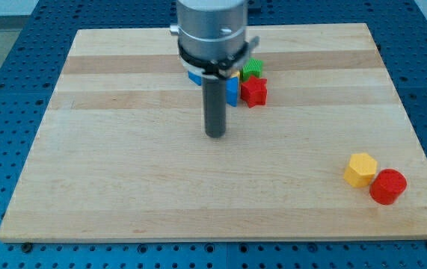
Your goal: Point your arm towards the center of the board
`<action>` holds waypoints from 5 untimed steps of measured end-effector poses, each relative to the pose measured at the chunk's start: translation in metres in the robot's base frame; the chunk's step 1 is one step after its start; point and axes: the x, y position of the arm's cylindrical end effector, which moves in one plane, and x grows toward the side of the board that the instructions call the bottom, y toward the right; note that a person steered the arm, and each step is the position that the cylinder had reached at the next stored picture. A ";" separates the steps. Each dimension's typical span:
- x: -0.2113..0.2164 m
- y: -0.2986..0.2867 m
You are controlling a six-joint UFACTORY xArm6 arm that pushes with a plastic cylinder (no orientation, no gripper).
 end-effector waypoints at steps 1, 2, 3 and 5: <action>-0.038 -0.019; -0.066 -0.025; -0.080 -0.014; -0.075 0.033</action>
